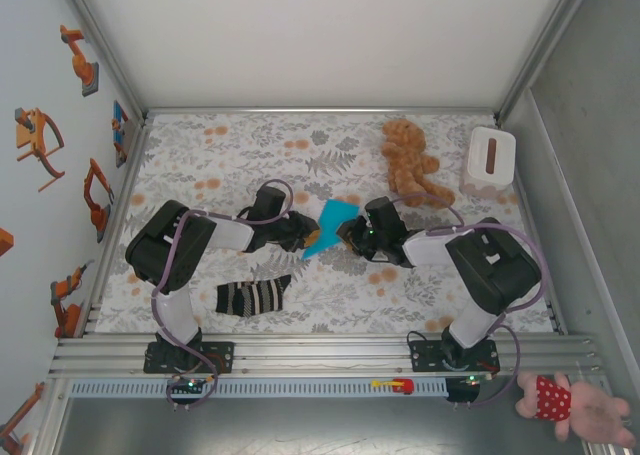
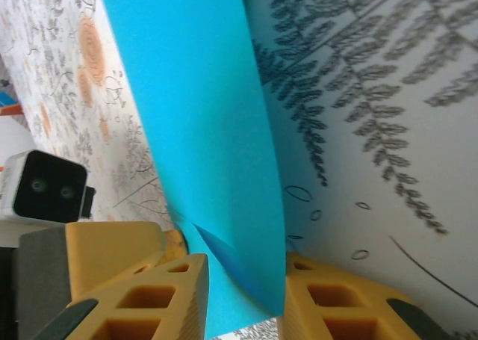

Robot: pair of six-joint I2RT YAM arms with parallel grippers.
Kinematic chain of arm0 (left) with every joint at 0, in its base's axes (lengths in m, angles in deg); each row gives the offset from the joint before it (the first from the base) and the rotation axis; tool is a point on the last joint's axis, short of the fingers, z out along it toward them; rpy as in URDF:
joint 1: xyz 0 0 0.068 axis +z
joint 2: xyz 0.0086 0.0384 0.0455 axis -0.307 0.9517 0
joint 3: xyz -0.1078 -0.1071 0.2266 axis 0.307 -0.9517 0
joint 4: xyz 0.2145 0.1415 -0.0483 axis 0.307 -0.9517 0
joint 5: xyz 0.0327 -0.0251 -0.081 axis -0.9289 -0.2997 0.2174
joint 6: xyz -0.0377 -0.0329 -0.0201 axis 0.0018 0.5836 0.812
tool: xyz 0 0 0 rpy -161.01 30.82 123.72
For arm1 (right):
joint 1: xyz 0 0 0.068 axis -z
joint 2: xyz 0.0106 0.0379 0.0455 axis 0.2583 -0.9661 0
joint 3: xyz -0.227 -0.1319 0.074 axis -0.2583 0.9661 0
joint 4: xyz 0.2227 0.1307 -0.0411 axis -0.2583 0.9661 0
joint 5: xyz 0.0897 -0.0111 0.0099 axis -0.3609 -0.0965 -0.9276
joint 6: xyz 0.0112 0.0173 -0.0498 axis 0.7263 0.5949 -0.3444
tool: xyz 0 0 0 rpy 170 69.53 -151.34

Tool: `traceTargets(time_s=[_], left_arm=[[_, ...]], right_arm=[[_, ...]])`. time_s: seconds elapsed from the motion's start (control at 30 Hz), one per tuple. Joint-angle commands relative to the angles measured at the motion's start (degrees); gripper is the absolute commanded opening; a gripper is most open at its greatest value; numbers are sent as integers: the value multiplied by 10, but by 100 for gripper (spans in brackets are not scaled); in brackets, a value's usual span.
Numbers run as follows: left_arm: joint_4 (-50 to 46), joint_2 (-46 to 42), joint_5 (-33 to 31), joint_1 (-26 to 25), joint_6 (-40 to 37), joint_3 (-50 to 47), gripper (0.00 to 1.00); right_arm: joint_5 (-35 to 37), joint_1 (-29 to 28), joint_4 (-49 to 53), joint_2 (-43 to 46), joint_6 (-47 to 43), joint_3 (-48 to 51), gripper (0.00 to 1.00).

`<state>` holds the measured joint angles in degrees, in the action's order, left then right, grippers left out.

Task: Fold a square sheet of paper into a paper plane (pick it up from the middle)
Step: Fold the wing for the fifth time at the center of the table.

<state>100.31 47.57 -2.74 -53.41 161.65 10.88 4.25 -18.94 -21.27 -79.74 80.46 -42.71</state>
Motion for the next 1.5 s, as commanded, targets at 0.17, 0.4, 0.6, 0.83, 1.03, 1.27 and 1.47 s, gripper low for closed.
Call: traceTargets(time_s=[0.17,0.4,0.6,0.83,1.03,1.27,1.47], left_arm=[[-46,19,-16,2,-12,7,23],[-72,5,-16,5,-30,25,25],[-118,-40,-34,5,-78,46,30],[-232,-138,-142,-14,-229,58,43],[-269,-176,-214,-62,-393,67,54],[-192,-161,-257,-91,-544,37,62],[-124,-139,-291,-120,-666,13,63]], right_arm=[[-11,-5,-76,-16,8,13,25],[-5,-10,-78,-18,1,15,19],[19,-11,-40,1,-18,10,0],[70,-11,40,54,-50,-10,0],[61,-11,42,52,-23,-24,0],[47,-10,71,39,7,-53,0],[31,-5,80,22,28,-68,0]])
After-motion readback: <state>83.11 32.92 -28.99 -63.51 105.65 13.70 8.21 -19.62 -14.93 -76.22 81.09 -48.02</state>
